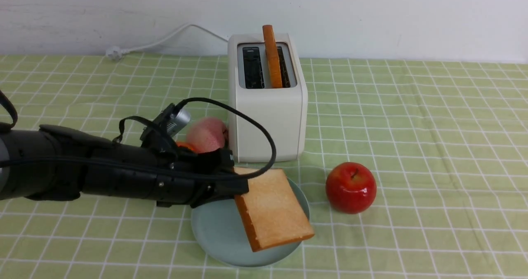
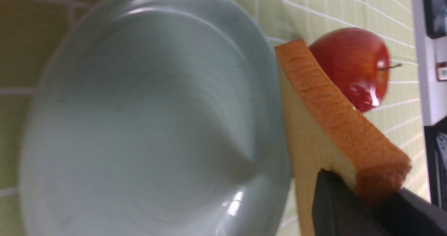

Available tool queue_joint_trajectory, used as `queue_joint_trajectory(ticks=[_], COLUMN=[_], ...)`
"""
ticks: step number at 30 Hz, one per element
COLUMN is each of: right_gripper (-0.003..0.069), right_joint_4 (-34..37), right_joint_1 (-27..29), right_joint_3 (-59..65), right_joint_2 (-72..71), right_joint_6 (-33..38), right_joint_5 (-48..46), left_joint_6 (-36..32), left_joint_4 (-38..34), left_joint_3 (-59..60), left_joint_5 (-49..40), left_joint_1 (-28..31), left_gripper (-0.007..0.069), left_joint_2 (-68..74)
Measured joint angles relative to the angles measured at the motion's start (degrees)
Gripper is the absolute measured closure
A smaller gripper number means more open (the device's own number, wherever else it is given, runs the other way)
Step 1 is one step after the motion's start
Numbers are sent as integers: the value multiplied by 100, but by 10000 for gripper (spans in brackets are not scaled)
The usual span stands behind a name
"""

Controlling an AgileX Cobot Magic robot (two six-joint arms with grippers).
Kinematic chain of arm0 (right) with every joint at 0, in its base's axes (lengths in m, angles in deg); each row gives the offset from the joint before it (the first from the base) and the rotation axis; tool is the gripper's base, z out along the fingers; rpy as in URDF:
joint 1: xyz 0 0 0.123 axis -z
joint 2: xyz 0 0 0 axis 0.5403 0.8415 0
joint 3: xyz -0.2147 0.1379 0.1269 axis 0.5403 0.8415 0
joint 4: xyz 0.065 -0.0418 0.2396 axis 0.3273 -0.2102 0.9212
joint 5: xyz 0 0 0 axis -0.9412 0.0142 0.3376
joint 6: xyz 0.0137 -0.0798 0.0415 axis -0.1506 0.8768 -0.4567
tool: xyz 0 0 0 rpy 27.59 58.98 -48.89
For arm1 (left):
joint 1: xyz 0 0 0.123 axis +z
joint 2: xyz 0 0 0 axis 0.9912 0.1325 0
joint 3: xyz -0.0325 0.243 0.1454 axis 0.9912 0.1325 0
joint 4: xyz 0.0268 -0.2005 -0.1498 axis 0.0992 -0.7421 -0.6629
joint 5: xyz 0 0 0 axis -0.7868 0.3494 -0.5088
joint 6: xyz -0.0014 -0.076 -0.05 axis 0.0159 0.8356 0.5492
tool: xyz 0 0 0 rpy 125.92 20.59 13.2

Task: Take toasted bread from bread machine on green coffee tablecloth place on plate.
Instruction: 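Place the slice of bread on the plate with the left gripper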

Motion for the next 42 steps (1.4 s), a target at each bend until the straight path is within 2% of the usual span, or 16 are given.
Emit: queue_joint_trajectory(ticks=[5, 11, 16, 23, 26, 27, 28, 29, 31, 35, 36, 38, 42], right_gripper=[657, 657, 657, 657, 657, 657, 657, 657, 657, 657, 657, 657, 657], right_joint_4=[0, 0, 0, 4, 4, 4, 4, 4, 37, 92, 101, 109, 114], right_joint_1=[0, 0, 0, 0, 0, 0, 0, 0, 0, 0, 0, 0, 0], right_joint_3=[0, 0, 0, 0, 0, 0, 0, 0, 0, 0, 0, 0, 0], right_joint_2=[0, 0, 0, 0, 0, 0, 0, 0, 0, 0, 0, 0, 0], right_joint_6=[0, 0, 0, 0, 0, 0, 0, 0, 0, 0, 0, 0, 0], right_joint_5=[0, 4, 4, 4, 6, 11, 13, 18, 24, 74, 74, 103, 116], left_joint_6=[0, 0, 0, 0, 0, 0, 0, 0, 0, 0, 0, 0, 0], left_joint_4=[47, 356, 567, 445, 454, 460, 510, 517, 550, 740, 755, 971, 1234], left_joint_3=[0, 0, 0, 0, 0, 0, 0, 0, 0, 0, 0, 0, 0], left_joint_5=[-112, 199, 527, 676, 683, 683, 684, 684, 705, 805, 813, 984, 1187], left_joint_1=[0, 0, 0, 19, 31, 31, 31, 31, 31, 31, 31, 31, 31], left_gripper=[554, 554, 554, 554, 485, 485, 419, 403, 297, 163, 157, 86, 23], left_joint_2=[-412, -663, -501, -65, 56, 58, 64, 64, 52, -121, -121, -318, -626])
